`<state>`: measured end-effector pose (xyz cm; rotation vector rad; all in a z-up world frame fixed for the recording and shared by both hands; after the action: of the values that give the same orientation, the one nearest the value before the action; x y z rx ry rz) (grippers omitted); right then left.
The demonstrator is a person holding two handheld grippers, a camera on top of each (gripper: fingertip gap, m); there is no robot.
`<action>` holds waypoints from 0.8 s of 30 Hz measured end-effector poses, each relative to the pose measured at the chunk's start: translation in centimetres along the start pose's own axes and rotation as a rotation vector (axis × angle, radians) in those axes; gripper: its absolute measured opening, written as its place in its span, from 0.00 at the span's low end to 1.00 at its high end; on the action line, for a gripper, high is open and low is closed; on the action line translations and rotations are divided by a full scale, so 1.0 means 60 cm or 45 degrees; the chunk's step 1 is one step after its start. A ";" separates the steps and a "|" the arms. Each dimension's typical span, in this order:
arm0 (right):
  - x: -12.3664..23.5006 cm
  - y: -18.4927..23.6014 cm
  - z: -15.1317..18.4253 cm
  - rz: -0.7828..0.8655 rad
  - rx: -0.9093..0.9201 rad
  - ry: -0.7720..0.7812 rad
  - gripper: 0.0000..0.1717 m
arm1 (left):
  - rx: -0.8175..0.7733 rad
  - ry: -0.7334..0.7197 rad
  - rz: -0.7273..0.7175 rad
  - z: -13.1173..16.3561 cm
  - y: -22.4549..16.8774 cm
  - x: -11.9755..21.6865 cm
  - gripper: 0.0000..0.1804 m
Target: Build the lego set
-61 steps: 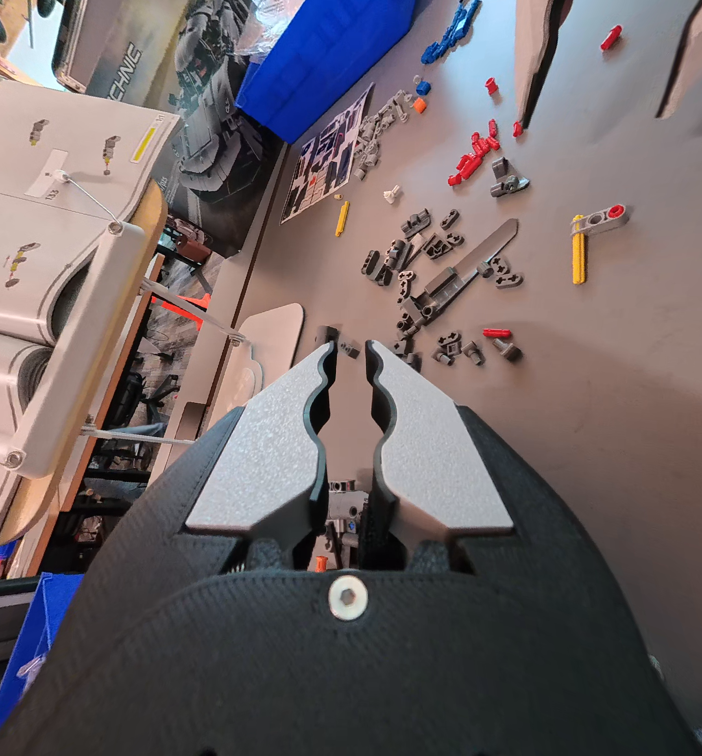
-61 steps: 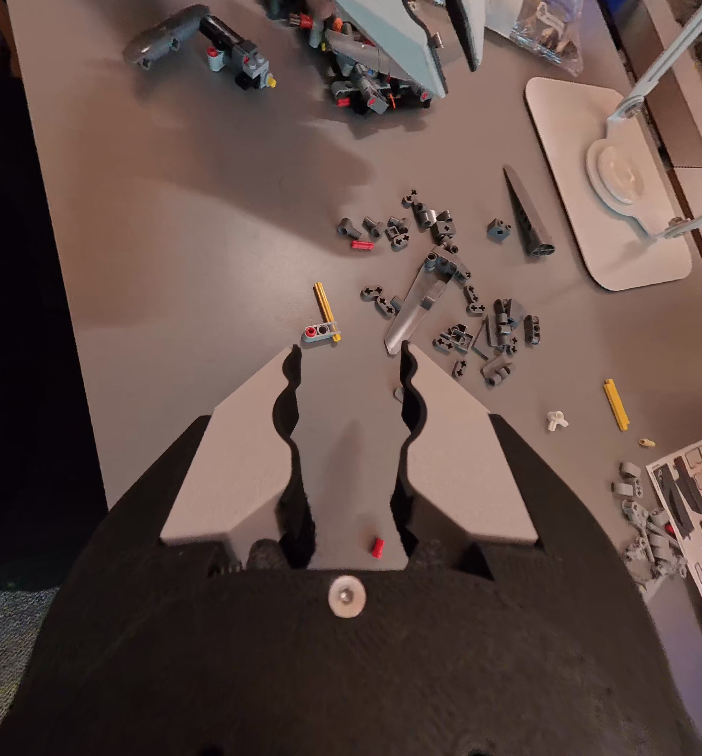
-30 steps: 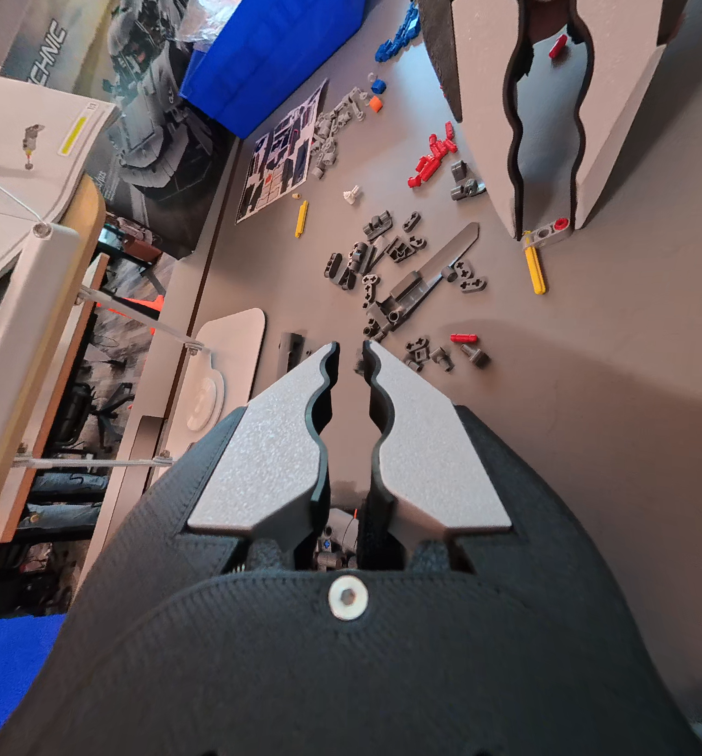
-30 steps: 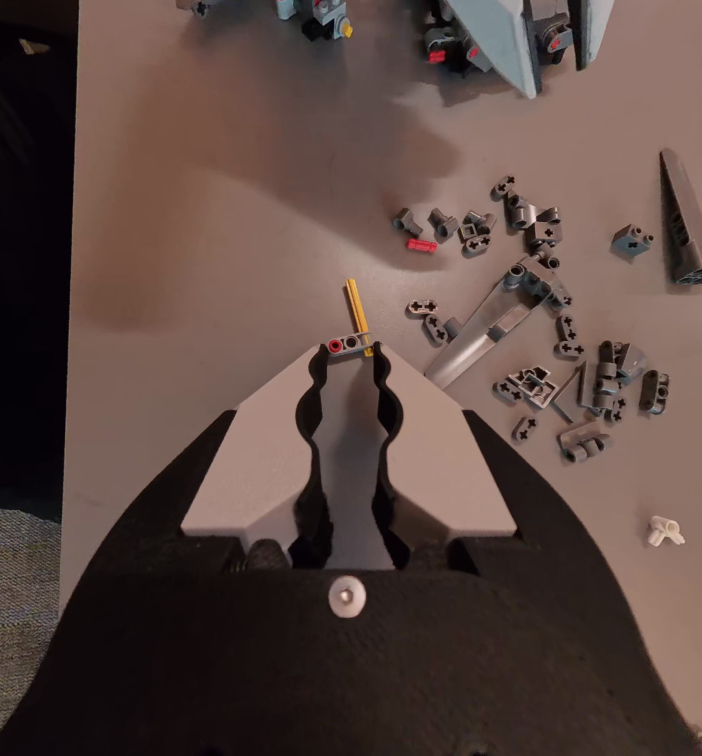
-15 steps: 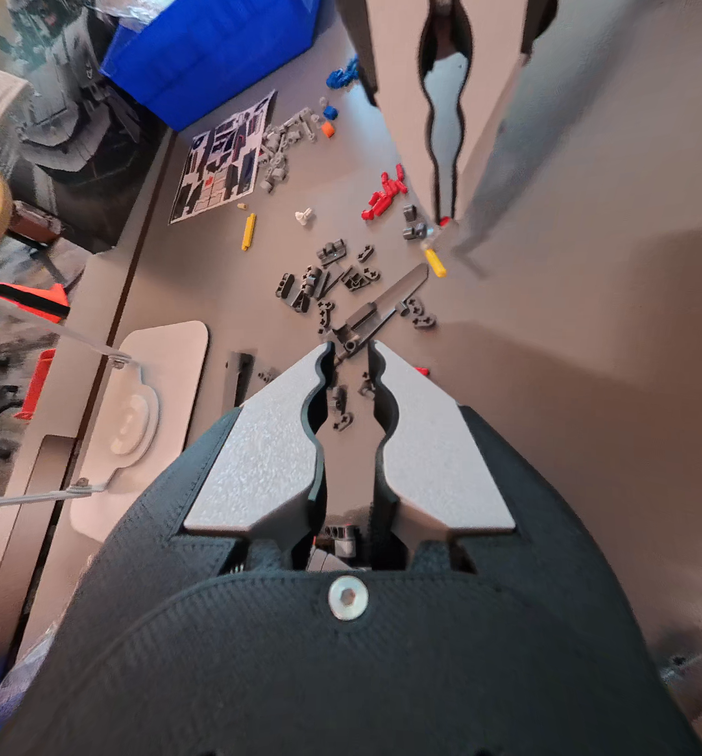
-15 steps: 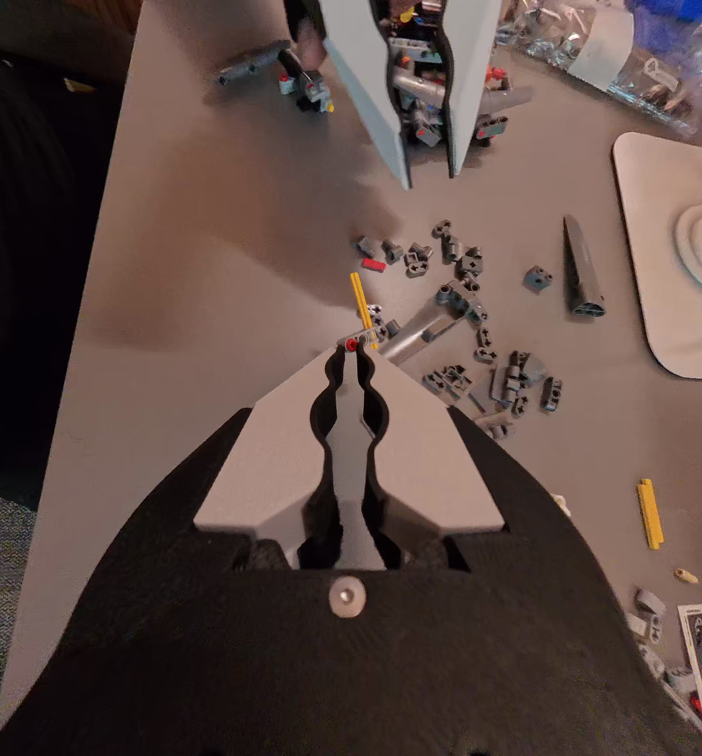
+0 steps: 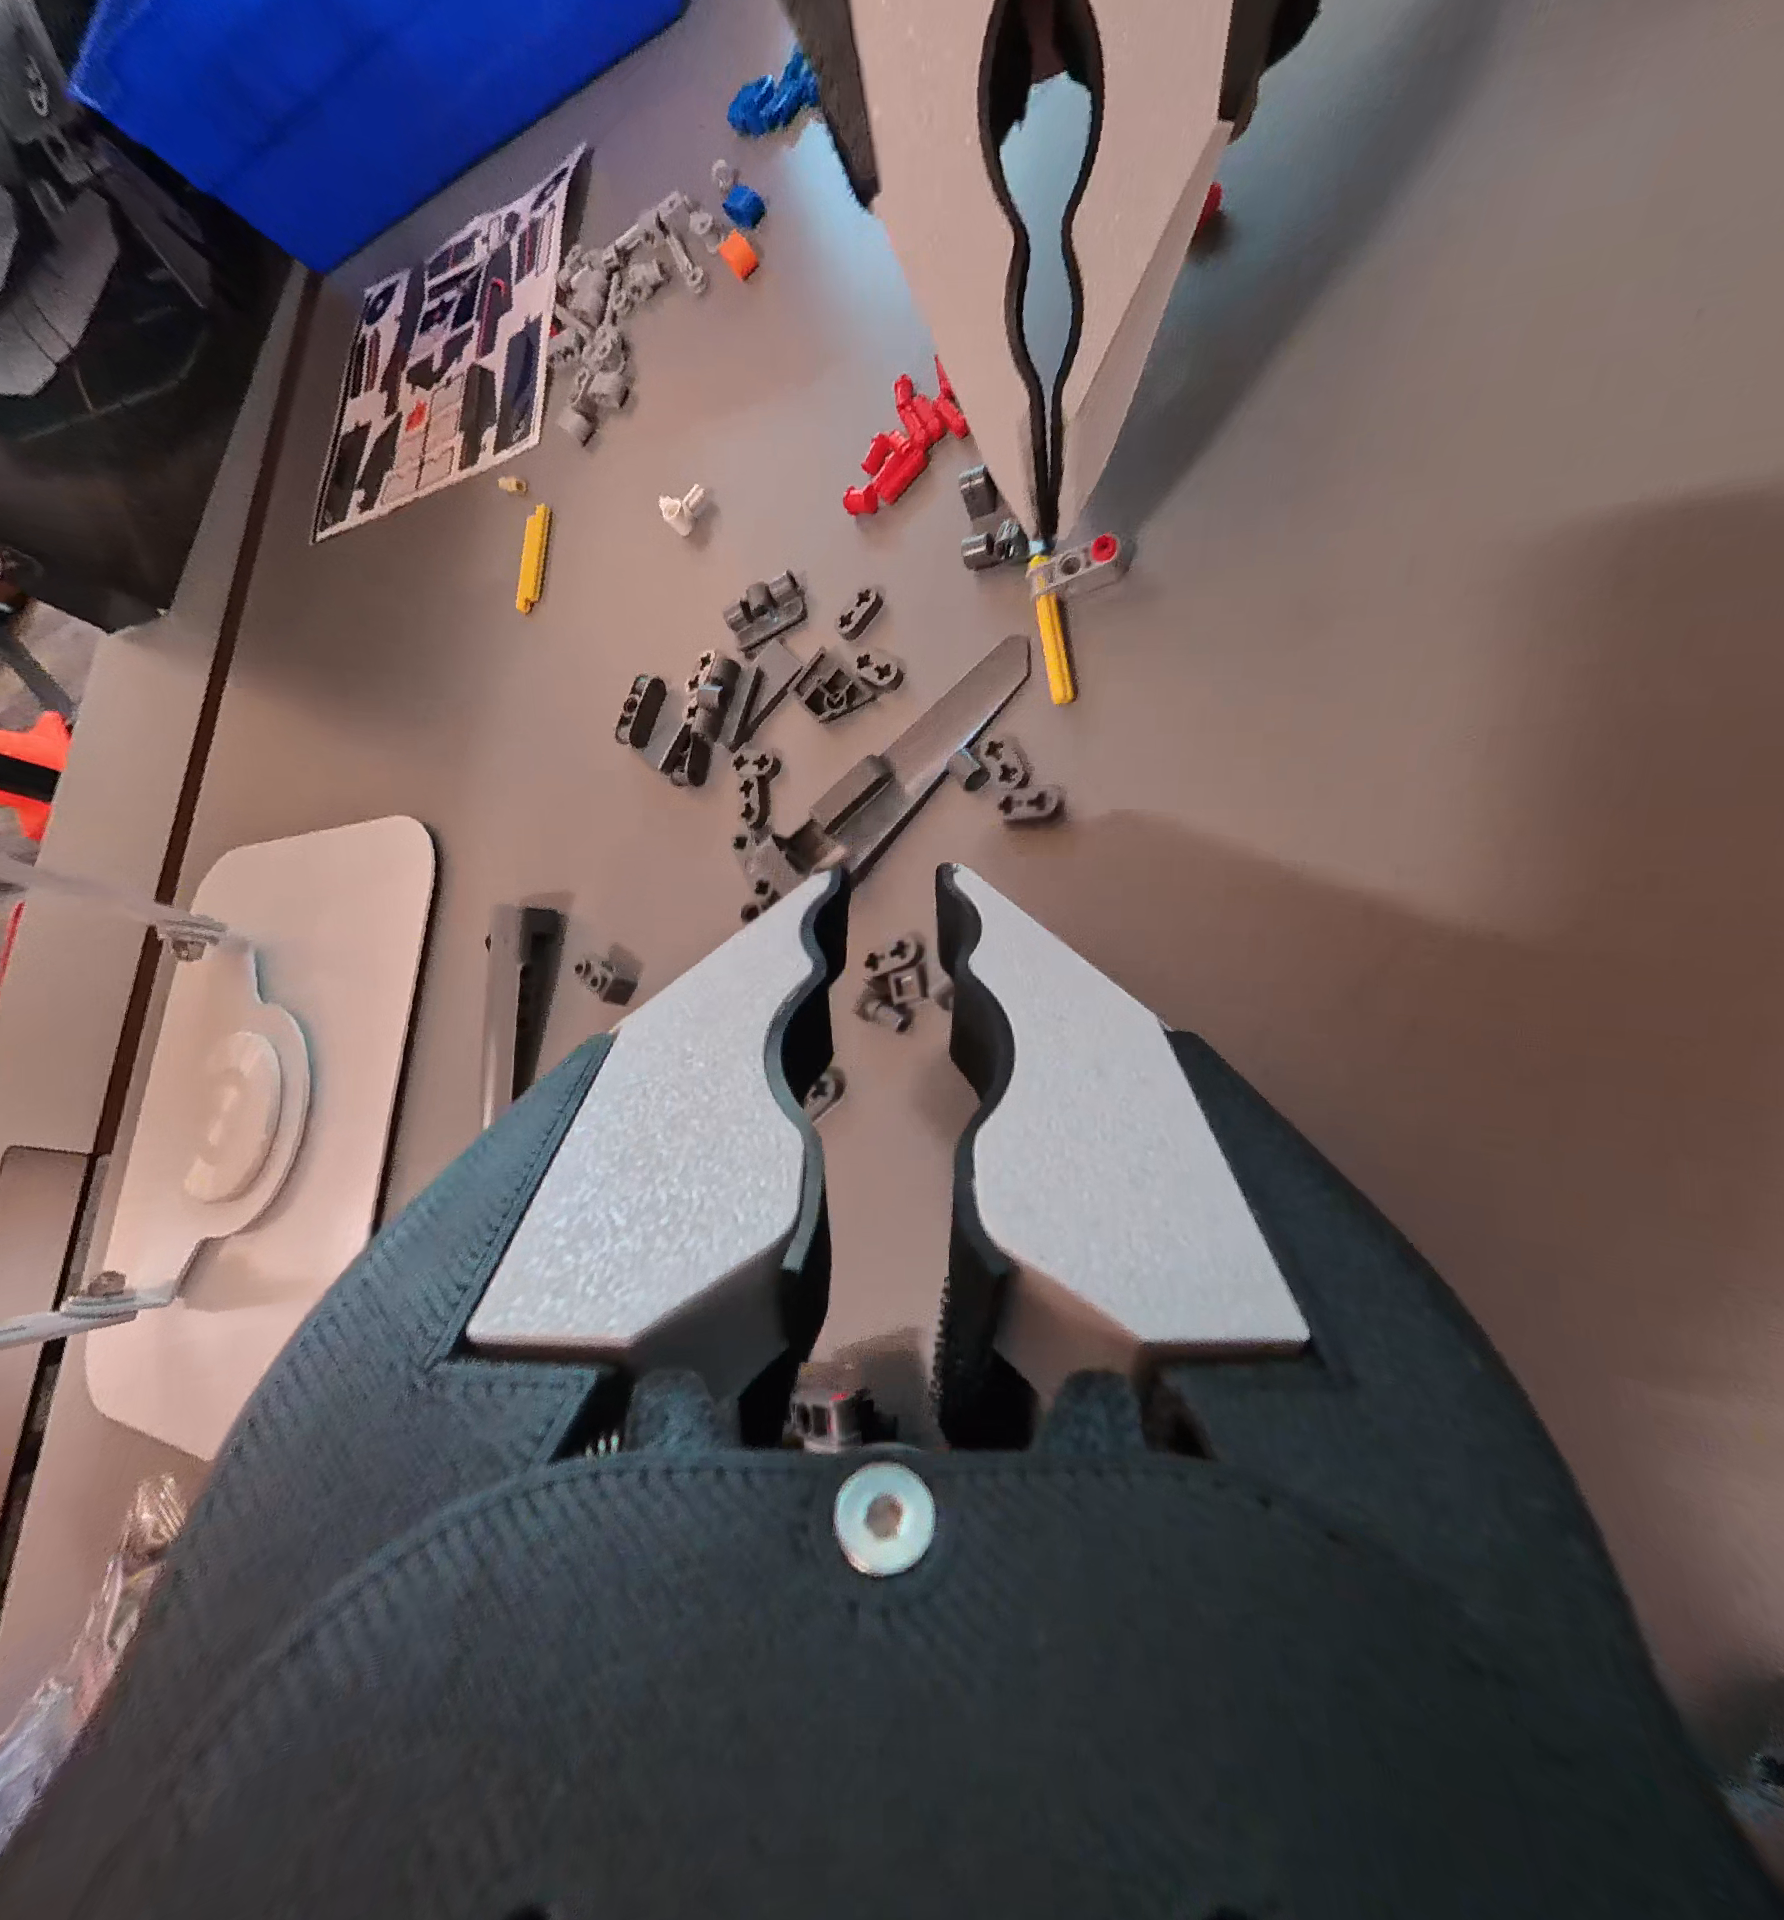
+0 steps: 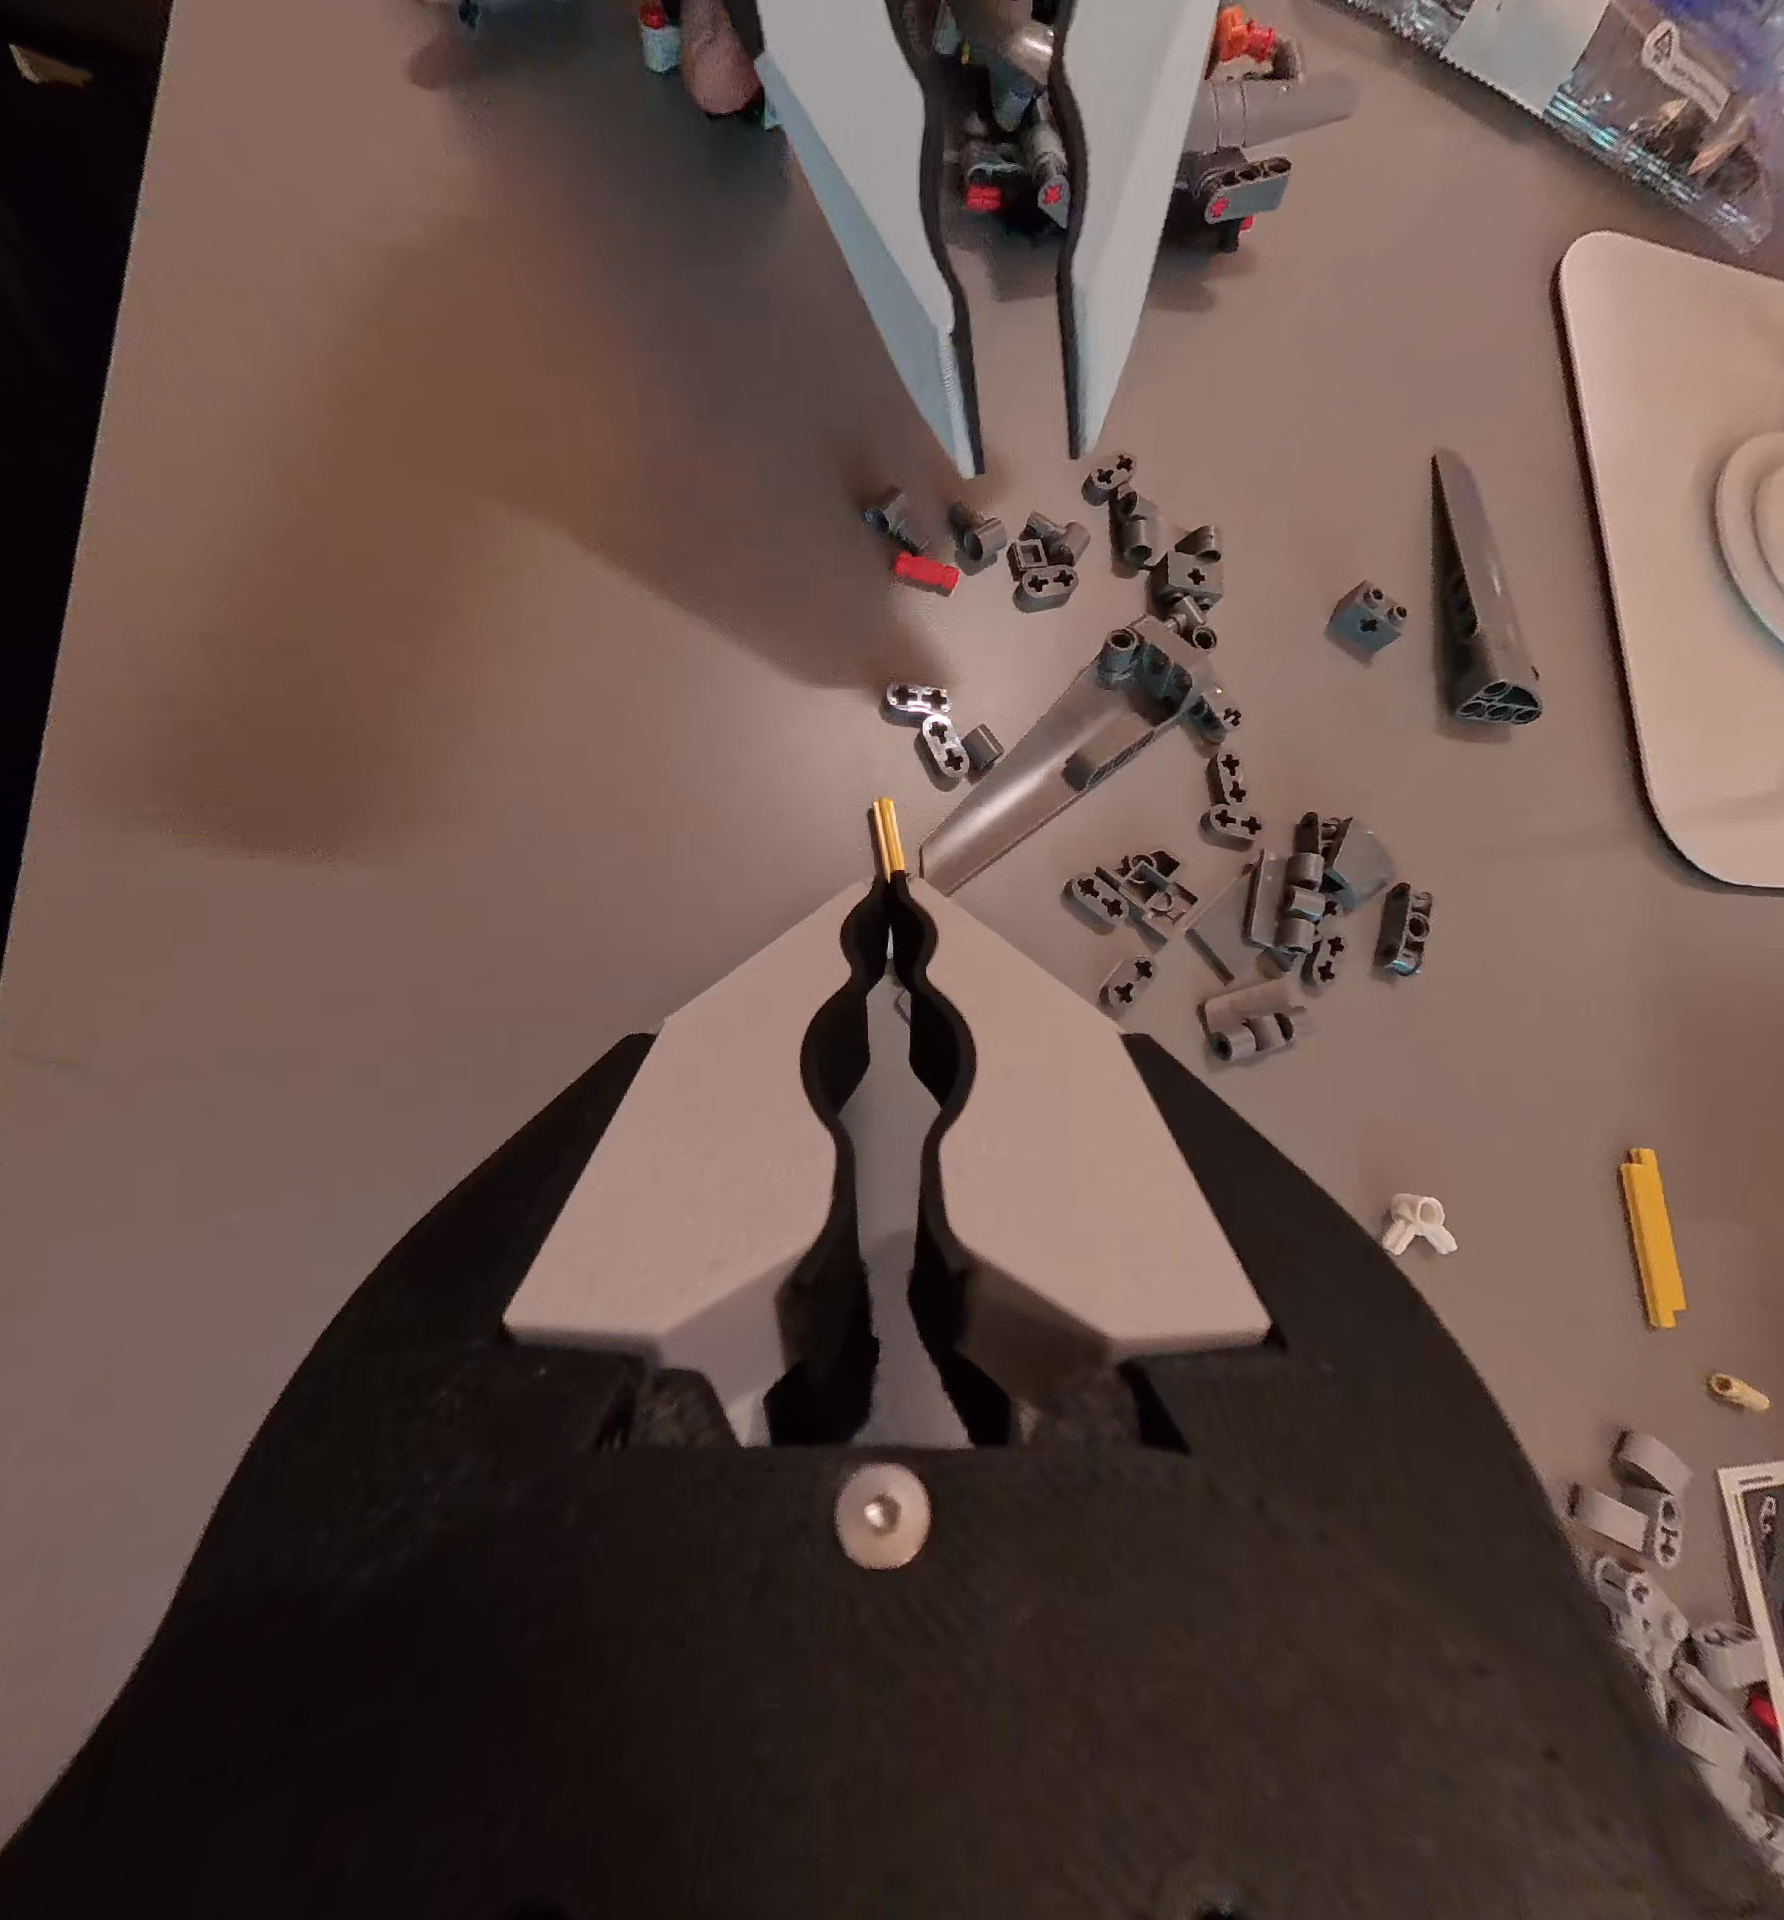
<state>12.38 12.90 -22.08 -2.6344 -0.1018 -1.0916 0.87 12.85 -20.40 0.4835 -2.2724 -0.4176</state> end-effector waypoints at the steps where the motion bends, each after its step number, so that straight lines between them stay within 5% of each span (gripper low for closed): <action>1: 0.000 0.001 0.000 -0.003 -0.003 0.001 0.00 | -0.016 0.003 0.009 -0.004 -0.005 -0.001 0.08; 6: 0.004 0.004 0.010 -0.031 -0.064 0.029 0.08 | -0.092 0.005 0.030 -0.030 -0.020 -0.011 0.08; 9: -0.005 0.011 0.017 -0.078 -0.086 0.069 0.21 | -0.094 0.012 0.034 -0.029 -0.020 -0.018 0.08; 15: -0.019 0.005 0.026 -0.105 -0.126 0.092 0.12 | -0.058 0.034 0.048 -0.012 -0.017 -0.023 0.07; 24: -0.019 0.003 0.028 -0.156 -0.154 0.040 0.12 | -0.016 0.070 0.169 -0.011 -0.026 -0.034 0.10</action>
<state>12.75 13.28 -24.06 -2.7483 -0.1991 -1.2149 2.97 12.31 -21.91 0.3310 -2.2323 -0.3472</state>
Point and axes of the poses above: each gripper's, where its closed fingertips meet, x back along the fingers, z out of its underside, y = z × x across the jaws, the point moved 3 cm from there along x, back along the fingers, and after that the axes turned 1 degree about x, right-handed, at the moved point
